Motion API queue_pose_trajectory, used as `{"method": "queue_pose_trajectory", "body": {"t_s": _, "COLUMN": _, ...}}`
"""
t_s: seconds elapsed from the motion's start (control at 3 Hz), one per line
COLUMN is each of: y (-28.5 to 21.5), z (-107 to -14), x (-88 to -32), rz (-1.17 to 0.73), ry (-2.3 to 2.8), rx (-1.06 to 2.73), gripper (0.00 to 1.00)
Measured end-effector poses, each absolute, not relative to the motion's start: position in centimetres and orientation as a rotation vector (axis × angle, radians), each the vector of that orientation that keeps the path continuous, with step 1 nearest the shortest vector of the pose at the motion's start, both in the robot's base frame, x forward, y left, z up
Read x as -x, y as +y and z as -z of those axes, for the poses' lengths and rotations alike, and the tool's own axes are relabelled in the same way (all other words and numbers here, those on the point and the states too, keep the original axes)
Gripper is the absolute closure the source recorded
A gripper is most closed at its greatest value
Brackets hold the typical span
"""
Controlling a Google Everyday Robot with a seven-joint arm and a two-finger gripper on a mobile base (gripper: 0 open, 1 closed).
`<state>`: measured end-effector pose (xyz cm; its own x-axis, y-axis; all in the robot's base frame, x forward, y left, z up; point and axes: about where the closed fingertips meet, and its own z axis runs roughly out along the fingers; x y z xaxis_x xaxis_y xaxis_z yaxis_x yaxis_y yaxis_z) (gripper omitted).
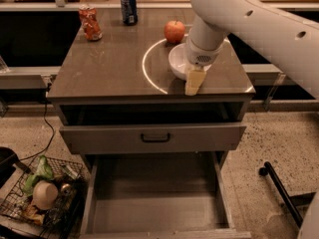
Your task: Move white bowl near coke can
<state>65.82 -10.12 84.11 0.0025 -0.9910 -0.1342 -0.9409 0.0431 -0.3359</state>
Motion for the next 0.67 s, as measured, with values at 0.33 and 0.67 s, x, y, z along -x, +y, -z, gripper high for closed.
{"method": "queue_pose_trajectory", "body": {"t_s": 0.33, "y": -10.1, "z": -84.1, "x": -65.8, "rz": 0.211, "ry": 1.997, "rx": 1.956, "gripper": 0.07}}
{"method": "queue_pose_trajectory", "body": {"t_s": 0.67, "y": -11.0, "z": -85.4, "x": -66.1, "rz": 0.226, "ry": 2.001, "rx": 1.950, "gripper": 0.00}}
